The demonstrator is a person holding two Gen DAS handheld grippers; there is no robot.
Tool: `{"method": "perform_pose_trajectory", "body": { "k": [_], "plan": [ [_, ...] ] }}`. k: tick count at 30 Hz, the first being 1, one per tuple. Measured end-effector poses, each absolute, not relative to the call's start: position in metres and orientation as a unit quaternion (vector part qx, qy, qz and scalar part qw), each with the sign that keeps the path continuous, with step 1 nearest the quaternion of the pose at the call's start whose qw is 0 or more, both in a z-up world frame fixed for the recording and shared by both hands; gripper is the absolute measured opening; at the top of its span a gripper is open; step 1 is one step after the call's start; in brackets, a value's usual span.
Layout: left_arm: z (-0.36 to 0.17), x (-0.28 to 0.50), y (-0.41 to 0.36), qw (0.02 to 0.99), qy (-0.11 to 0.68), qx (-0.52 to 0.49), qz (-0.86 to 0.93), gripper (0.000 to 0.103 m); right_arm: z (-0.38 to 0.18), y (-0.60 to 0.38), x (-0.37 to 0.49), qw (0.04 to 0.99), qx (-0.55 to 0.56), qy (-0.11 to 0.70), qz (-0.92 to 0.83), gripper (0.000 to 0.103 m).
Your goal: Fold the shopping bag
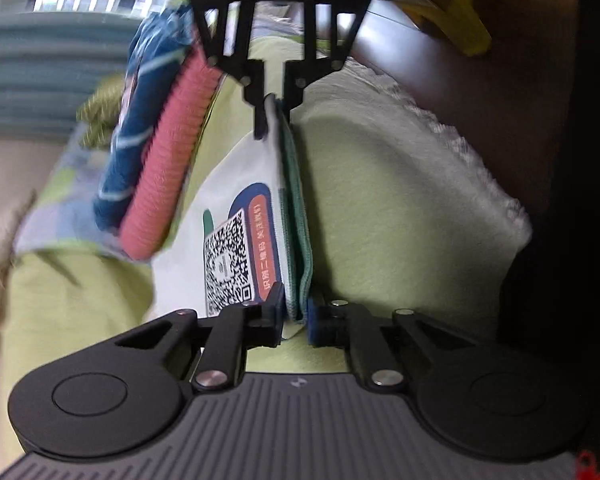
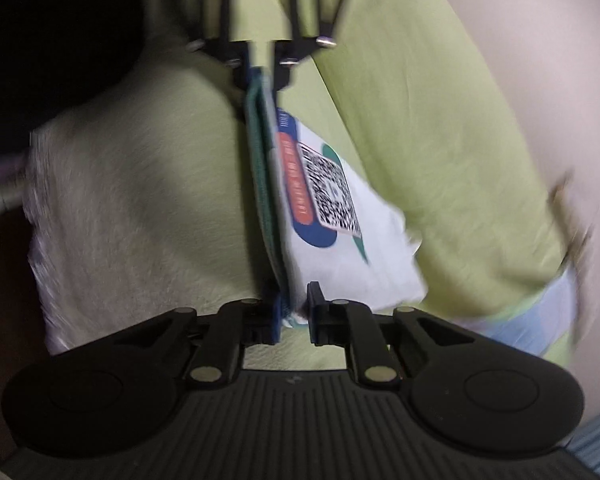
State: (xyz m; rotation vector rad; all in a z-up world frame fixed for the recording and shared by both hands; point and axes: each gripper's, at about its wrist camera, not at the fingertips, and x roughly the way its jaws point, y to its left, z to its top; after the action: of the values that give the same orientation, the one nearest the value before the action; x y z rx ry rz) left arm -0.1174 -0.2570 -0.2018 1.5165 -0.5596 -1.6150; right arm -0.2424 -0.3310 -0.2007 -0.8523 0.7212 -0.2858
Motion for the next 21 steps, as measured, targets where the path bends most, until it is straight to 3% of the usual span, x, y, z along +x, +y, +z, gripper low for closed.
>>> {"method": "perform_pose_trajectory", "body": {
  "k": [8, 13, 16, 21],
  "plan": [
    [-0.142, -0.085, -0.302, 0.482, 0.08, 0.509, -0.708, 0.009, -0.137, -0.39, -0.232, 0.914, -0.082, 0.386, -0.096, 0.012],
    [-0.124, -0.05, -0.339, 0.487, 0.251, 0.439, -0.712, 0.01, -0.137, -0.453, -0.226, 0.904, 0.137, 0.4, -0.069, 0.011],
    [-0.121, -0.03, -0.354, 0.486, 0.327, 0.398, -0.706, 0.012, -0.146, -0.476, -0.227, 0.884, 0.237, 0.399, -0.061, 0.011],
    [-0.122, -0.011, -0.361, 0.492, 0.38, 0.356, -0.697, 0.017, -0.16, -0.503, -0.225, 0.838, 0.358, 0.407, -0.065, 0.01]
  ]
}}
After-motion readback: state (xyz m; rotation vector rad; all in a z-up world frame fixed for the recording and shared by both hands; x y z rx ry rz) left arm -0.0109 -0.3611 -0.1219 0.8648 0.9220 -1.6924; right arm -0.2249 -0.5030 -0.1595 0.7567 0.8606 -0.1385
